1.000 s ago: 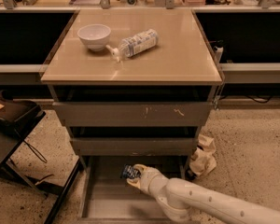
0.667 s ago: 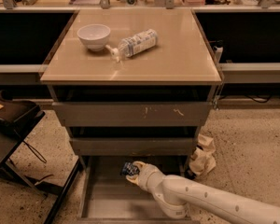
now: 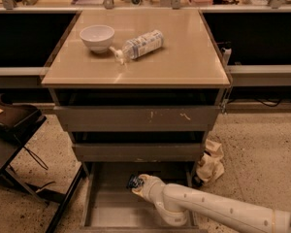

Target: Place rxbar blueberry into bottom drawer

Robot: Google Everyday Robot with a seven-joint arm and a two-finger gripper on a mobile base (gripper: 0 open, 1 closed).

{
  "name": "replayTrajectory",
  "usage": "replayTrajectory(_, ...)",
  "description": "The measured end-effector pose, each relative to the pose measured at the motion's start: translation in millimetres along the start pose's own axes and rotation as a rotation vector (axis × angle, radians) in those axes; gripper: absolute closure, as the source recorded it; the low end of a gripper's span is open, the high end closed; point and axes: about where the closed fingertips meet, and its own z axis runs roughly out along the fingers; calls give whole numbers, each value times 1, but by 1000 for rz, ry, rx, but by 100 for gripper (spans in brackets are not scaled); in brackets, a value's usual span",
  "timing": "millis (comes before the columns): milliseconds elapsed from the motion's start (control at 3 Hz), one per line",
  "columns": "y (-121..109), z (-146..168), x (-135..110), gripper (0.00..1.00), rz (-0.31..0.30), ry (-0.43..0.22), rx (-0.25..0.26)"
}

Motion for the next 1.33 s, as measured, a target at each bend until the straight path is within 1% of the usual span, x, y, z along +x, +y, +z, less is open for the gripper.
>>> replayTrajectory(333,26,66,77,100,77,122,-23)
replayTrajectory(667,37,107,146,100,144,228,-4)
replayTrajectory(1000,29,112,154,100,158,237,13)
replayTrajectory(1333,30,112,153,82,157,237,12)
